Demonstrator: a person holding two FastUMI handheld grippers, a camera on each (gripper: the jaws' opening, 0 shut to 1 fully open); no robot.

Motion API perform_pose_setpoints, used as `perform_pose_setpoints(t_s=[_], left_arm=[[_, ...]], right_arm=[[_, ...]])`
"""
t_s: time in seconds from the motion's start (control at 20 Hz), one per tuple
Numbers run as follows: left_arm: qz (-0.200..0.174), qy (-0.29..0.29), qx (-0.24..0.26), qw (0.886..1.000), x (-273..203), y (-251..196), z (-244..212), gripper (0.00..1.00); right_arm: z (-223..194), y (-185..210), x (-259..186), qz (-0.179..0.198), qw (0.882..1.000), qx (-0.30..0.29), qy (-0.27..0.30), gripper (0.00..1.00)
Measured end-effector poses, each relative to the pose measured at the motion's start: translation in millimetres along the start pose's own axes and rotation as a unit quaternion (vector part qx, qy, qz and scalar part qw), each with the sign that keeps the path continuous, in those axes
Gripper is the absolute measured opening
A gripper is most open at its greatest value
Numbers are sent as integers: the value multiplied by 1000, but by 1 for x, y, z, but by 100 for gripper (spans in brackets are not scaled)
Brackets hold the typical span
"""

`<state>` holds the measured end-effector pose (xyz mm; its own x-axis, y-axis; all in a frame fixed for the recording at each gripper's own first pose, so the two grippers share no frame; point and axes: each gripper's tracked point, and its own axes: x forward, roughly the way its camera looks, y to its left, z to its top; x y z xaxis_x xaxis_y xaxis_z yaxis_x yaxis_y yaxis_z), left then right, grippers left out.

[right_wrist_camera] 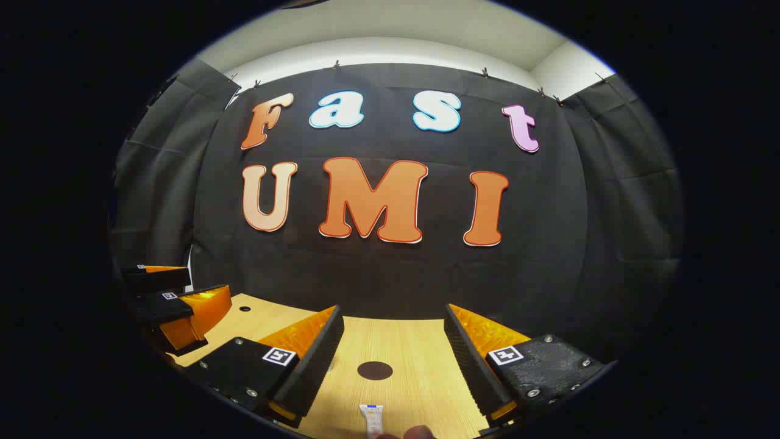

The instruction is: Put the toothbrush and toothpaste on the desktop into the cup, then pick up the cup and place it on the coaster on the desktop.

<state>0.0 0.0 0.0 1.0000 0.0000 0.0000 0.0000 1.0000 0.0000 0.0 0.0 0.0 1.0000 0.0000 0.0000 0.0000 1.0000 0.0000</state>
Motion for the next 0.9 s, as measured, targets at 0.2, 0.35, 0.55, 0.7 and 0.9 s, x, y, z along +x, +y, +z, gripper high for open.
perform_pose_setpoints(t_s=[0.2, 0.35, 0.55, 0.7, 0.9], left_arm=[[-7, 9, 2, 1000, 3, -13, -4, 97], [-9, 14, 1, 1000, 5, -21, -5, 97], [-12, 19, 7, 1000, 7, -29, -7, 97], [-12, 27, 8, 1000, 5, -30, -10, 97], [-8, 35, 7, 999, 5, -29, -14, 97]], right_arm=[[-6, -10, 3, -5, 1000, 4, 9, 99], [-5, -16, 5, -7, 1000, 7, 8, 99], [-9, -18, 5, -7, 1000, 11, 14, 99], [-10, -18, 4, -4, 1000, 11, 15, 99], [-16, -20, 5, -3, 1000, 12, 21, 99]])
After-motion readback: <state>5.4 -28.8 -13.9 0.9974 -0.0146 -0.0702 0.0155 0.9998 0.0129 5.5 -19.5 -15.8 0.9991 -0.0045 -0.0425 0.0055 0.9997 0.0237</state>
